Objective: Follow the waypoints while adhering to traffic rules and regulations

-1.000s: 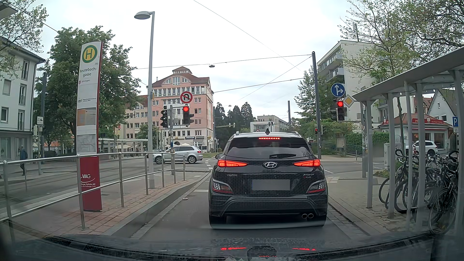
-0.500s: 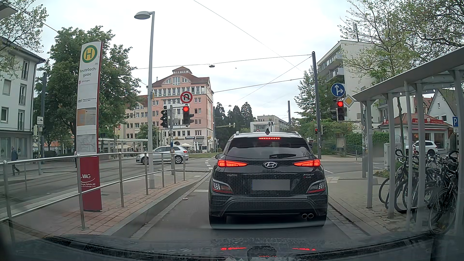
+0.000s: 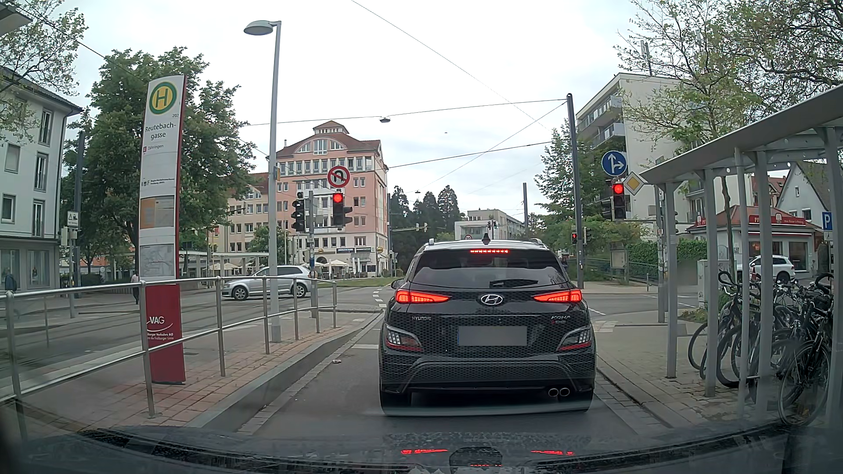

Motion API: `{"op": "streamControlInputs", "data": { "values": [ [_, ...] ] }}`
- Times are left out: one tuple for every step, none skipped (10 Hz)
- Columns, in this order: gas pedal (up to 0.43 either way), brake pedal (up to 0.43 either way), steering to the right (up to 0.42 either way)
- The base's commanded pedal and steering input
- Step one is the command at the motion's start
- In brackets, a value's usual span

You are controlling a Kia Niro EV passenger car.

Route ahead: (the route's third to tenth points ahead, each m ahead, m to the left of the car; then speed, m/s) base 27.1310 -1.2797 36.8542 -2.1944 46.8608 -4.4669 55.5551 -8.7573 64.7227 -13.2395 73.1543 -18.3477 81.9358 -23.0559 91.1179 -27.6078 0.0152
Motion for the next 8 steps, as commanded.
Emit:
{"op": "streamControlInputs", "data": {
  "values": [
    [0.0,0.171,-0.002],
    [0.0,0.165,-0.002],
    [0.0,0.171,-0.002],
    [0.0,0.165,-0.002],
    [0.0,0.171,-0.002],
    [0.0,0.171,-0.002],
    [0.0,0.171,-0.002],
    [0.0,0.165,-0.002]
  ]
}}
